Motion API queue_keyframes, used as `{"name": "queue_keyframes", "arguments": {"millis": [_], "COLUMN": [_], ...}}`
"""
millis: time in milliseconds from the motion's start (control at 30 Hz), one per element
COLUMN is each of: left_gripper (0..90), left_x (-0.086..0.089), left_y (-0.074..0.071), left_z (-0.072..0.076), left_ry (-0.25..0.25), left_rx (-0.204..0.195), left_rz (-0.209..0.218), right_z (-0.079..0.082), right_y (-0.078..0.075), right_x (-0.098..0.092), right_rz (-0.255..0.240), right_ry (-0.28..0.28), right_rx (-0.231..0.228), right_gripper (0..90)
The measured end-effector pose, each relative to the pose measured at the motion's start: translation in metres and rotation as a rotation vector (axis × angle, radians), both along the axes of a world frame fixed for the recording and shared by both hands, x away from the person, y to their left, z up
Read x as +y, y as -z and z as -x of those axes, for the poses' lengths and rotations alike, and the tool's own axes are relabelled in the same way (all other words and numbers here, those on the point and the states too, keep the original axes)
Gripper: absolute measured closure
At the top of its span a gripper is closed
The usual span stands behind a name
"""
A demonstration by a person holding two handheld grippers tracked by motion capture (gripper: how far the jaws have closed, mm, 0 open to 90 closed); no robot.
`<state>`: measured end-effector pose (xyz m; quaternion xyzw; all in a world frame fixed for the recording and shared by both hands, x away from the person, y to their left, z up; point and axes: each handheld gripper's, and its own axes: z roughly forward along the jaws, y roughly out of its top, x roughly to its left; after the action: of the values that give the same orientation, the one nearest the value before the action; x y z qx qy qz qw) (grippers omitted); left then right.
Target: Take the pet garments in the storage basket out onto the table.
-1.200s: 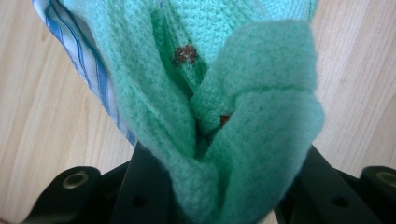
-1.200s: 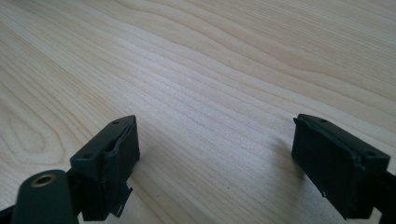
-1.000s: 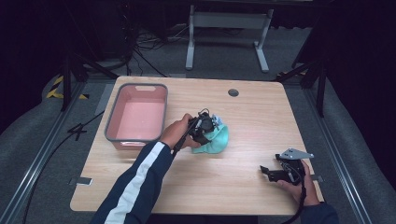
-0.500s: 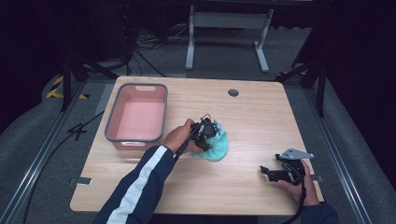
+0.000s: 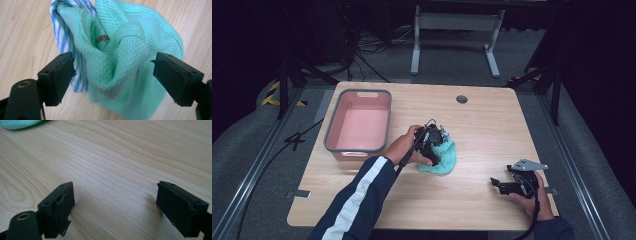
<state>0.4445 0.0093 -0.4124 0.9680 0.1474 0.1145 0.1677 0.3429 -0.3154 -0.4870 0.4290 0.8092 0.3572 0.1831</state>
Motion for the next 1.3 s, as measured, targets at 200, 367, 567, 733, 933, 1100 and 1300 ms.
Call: {"name": "queue_keyframes", "arguments": {"millis": [200, 367, 567, 733, 933, 1100, 1300], "left_gripper": [24.7, 20.5, 18.9, 20.0, 19.7, 20.4, 20.6], "left_x": [0.009, 0.016, 0.027, 0.039, 0.056, 0.073, 0.088], "left_y": [-0.013, -0.02, -0.028, -0.028, -0.025, -0.023, -0.018], "left_z": [0.01, 0.018, 0.033, 0.045, 0.057, 0.07, 0.083], "left_ry": [0.041, 0.04, 0.086, 0.086, 0.086, 0.073, 0.077], "left_rx": [-0.059, -0.059, -0.069, -0.073, -0.096, -0.119, -0.123], "left_rz": [0.002, 0.005, 0.026, 0.026, 0.024, 0.059, 0.066], "right_z": [0.0, 0.0, 0.0, 0.0, 0.0, 0.0, 0.0], "right_y": [0.0, 0.0, 0.0, 0.0, 0.0, 0.0, 0.0], "right_x": [0.0, 0.0, 0.0, 0.0, 0.0, 0.0, 0.0], "right_rz": [0.0, 0.0, 0.0, 0.0, 0.0, 0.0, 0.0], "right_ry": [0.0, 0.0, 0.0, 0.0, 0.0, 0.0, 0.0], "right_rx": [0.0, 0.0, 0.0, 0.0, 0.0, 0.0, 0.0], "right_gripper": [15.5, 15.5, 15.5, 15.5, 15.5, 15.5, 15.5]}}
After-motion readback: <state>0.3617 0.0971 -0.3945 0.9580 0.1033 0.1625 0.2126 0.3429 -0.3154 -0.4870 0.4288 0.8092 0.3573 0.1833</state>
